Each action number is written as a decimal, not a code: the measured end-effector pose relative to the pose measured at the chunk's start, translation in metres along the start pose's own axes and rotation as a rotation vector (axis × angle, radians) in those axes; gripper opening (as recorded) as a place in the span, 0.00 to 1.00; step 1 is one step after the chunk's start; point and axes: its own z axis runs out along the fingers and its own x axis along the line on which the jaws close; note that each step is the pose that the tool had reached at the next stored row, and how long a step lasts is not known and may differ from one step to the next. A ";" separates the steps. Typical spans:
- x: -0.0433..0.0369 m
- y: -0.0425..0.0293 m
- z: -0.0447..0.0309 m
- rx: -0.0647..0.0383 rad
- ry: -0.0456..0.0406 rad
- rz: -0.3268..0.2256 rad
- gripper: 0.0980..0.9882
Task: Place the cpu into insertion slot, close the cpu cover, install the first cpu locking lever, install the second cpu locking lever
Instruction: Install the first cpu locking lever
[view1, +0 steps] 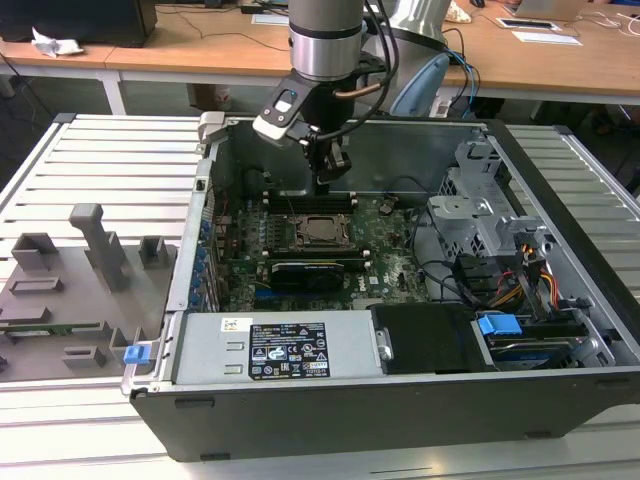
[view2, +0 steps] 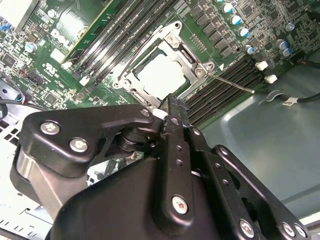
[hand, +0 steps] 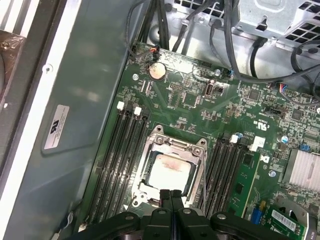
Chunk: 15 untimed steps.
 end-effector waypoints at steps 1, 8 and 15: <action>0.0000 0.0000 0.0000 0.000 0.0001 -0.003 0.01; 0.0000 0.0000 0.0000 0.000 0.0014 -0.027 0.01; 0.0000 0.0000 0.0000 0.000 0.0022 -0.045 0.01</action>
